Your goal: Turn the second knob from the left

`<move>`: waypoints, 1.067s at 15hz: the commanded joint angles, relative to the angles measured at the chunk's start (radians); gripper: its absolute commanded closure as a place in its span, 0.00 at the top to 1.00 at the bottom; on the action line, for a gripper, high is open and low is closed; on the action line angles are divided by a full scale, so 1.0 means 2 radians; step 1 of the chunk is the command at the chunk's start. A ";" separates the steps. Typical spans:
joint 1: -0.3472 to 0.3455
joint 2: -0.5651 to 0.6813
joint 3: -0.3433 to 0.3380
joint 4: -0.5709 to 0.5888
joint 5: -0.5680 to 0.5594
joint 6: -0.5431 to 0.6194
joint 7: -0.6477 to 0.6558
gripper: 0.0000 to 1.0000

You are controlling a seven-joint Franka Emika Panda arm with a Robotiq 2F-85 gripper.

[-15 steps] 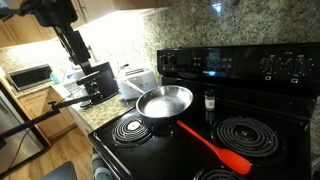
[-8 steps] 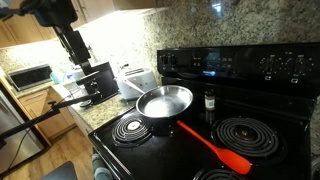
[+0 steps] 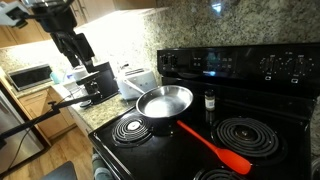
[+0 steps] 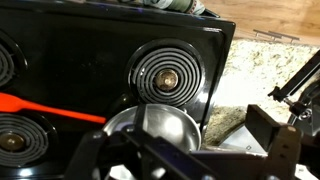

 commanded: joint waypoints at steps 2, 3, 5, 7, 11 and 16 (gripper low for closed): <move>0.039 0.035 0.027 0.004 -0.003 0.069 -0.045 1.00; 0.042 0.039 0.034 0.002 -0.005 0.095 -0.044 1.00; 0.054 0.052 0.040 0.002 -0.007 0.145 -0.054 1.00; 0.062 0.062 0.046 -0.001 -0.006 0.213 -0.054 1.00; 0.069 0.093 0.057 0.000 -0.016 0.329 -0.036 1.00; 0.063 0.143 0.070 0.018 -0.050 0.381 -0.016 1.00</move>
